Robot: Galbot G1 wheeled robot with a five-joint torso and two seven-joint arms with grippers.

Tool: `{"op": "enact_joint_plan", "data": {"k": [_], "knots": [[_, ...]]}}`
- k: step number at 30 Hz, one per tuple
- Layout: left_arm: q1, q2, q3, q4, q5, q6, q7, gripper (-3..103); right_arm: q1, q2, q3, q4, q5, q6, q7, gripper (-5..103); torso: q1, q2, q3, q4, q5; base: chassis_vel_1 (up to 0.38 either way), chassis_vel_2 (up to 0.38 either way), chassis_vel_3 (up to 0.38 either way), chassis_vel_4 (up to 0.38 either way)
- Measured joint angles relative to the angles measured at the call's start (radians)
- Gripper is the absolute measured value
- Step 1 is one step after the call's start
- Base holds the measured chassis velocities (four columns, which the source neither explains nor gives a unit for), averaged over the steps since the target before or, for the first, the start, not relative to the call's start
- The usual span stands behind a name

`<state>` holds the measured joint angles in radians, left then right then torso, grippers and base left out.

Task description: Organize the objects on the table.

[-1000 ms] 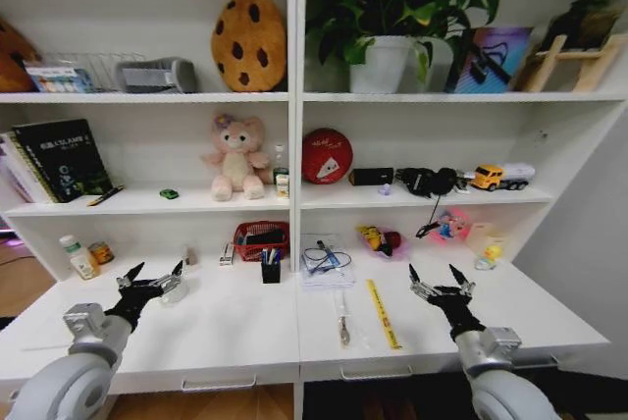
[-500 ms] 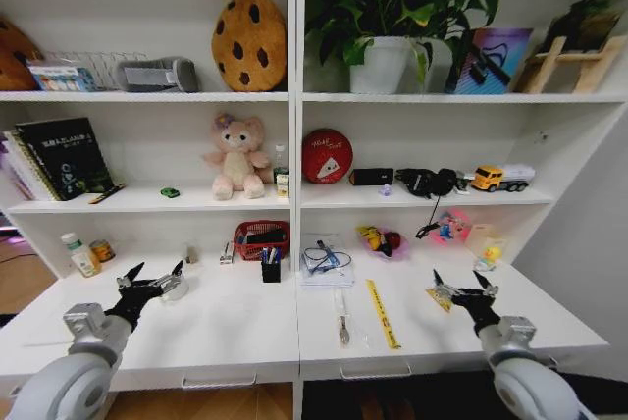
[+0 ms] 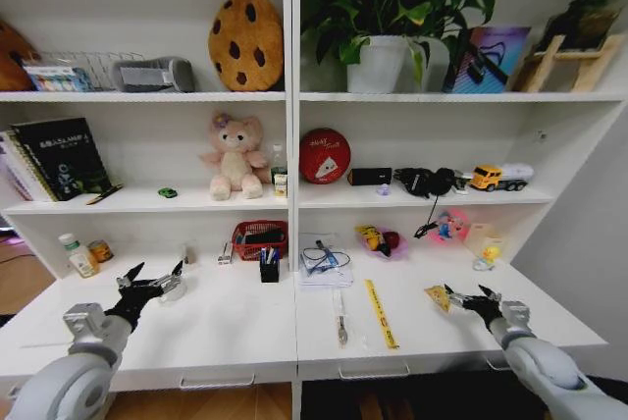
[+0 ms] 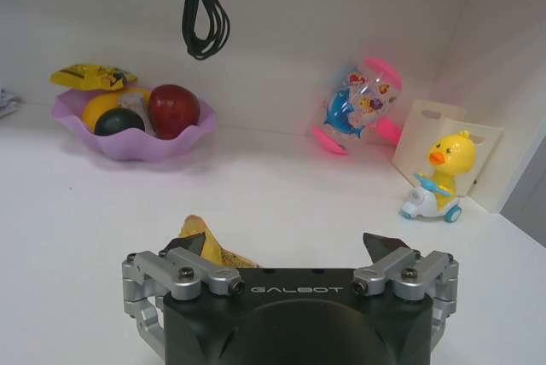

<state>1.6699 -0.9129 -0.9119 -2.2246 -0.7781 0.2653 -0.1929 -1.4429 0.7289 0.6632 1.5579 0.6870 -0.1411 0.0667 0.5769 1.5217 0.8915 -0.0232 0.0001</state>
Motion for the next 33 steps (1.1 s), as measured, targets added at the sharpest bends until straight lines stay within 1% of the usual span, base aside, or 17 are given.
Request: {"op": "enact_joint_plan", "data": {"k": [4, 9, 13, 17, 18, 19, 20, 22, 23, 25, 26, 28, 29, 31, 32, 33], "knots": [[0.000, 0.000, 0.000, 0.000, 0.000, 0.000, 0.000, 100, 0.021, -0.003, -0.016, -0.026, -0.019, 0.001, -0.018, 100, 0.000, 0.000, 0.000, 0.0001, 0.0000, 0.000, 0.000, 0.000, 0.000], [0.000, 0.000, 0.000, 0.000, 0.000, 0.000, 0.000, 100, 0.069, -0.005, -0.066, -0.043, -0.052, 0.015, -0.035, 100, 0.000, 0.000, 0.000, 0.0003, -0.0001, 0.000, 0.000, 0.000, 0.000], [0.000, 0.000, 0.000, 0.000, 0.000, 0.000, 0.000, 100, 0.084, -0.005, -0.090, -0.038, -0.055, 0.018, -0.041, 100, 0.000, 0.000, 0.000, 0.0003, -0.0002, 0.000, 0.000, 0.000, 0.000], [0.000, 0.000, 0.000, 0.000, 0.000, 0.000, 0.000, 100, 0.126, -0.004, -0.130, -0.068, -0.066, 0.018, -0.048, 100, 0.000, 0.000, 0.000, 0.0001, -0.0002, 0.000, 0.000, 0.000, 0.000], [0.000, 0.000, 0.000, 0.000, 0.000, 0.000, 0.000, 100, 0.146, -0.004, -0.147, -0.081, -0.068, 0.017, -0.050, 102, 0.000, 0.000, 0.000, 0.0003, -0.0001, 0.000, 0.000, 0.000, 0.000], [0.000, 0.000, 0.000, 0.000, 0.000, 0.000, 0.000, 100, 0.165, -0.004, -0.162, -0.092, -0.065, 0.003, -0.061, 93, 0.000, 0.000, 0.000, 0.0004, -0.0001, 0.000, 0.000, 0.000, 0.000], [0.000, 0.000, 0.000, 0.000, 0.000, 0.000, 0.000, 100, 0.165, -0.004, -0.162, -0.092, -0.065, 0.003, -0.061, 93, 0.000, 0.000, 0.000, 0.0004, -0.0001, 0.000, 0.000, 0.000, 0.000], [0.000, 0.000, 0.000, 0.000, 0.000, 0.000, 0.000, 100, 0.175, -0.002, -0.168, -0.099, -0.065, -0.005, -0.085, 83, 0.000, 0.000, 0.000, 0.0003, -0.0002, 0.000, 0.000, 0.000, 0.000], [0.000, 0.000, 0.000, 0.000, 0.000, 0.000, 0.000, 100, 0.175, -0.002, -0.168, -0.099, -0.065, -0.005, -0.085, 83, 0.000, 0.000, 0.000, 0.0003, -0.0002, 0.000, 0.000, 0.000, 0.000], [0.000, 0.000, 0.000, 0.000, 0.000, 0.000, 0.000, 100, 0.179, 0.003, -0.173, -0.100, -0.069, -0.008, -0.089, 72, 0.000, 0.000, 0.000, 0.0002, -0.0002, 0.000, 0.000, 0.000, 0.000], [0.000, 0.000, 0.000, 0.000, 0.000, 0.000, 0.000, 100, 0.179, 0.003, -0.173, -0.100, -0.069, -0.008, -0.089, 72, 0.000, 0.000, 0.000, 0.0002, -0.0002, 0.000, 0.000, 0.000, 0.000], [0.000, 0.000, 0.000, 0.000, 0.000, 0.000, 0.000, 100, 0.179, 0.006, -0.174, -0.100, -0.071, -0.008, -0.088, 61, 0.000, 0.000, 0.000, 0.0002, -0.0002, 0.000, 0.000, 0.000, 0.000], [0.000, 0.000, 0.000, 0.000, 0.000, 0.000, 0.000, 100, 0.179, 0.006, -0.174, -0.100, -0.071, -0.008, -0.088, 61, 0.000, 0.000, 0.000, 0.0002, -0.0002, 0.000, 0.000, 0.000, 0.000], [0.000, 0.000, 0.000, 0.000, 0.000, 0.000, 0.000, 100, 0.176, 0.009, -0.174, -0.100, -0.073, -0.008, -0.084, 50, 0.000, 0.000, 0.000, 0.0002, -0.0001, 0.000, 0.000, 0.000, 0.000], [0.000, 0.000, 0.000, 0.000, 0.000, 0.000, 0.000, 100, 0.175, 0.009, -0.174, -0.100, -0.074, -0.008, -0.084, 50, 0.000, 0.000, 0.000, 0.0002, -0.0001, 0.000, 0.000, 0.000, 0.000], [0.000, 0.000, 0.000, 0.000, 0.000, 0.000, 0.000, 100, 0.173, 0.009, -0.173, -0.100, -0.074, -0.005, -0.083, 44, 0.000, 0.000, 0.000, 0.0002, -0.0001, 0.000, 0.000, 0.000, 0.000]]}}
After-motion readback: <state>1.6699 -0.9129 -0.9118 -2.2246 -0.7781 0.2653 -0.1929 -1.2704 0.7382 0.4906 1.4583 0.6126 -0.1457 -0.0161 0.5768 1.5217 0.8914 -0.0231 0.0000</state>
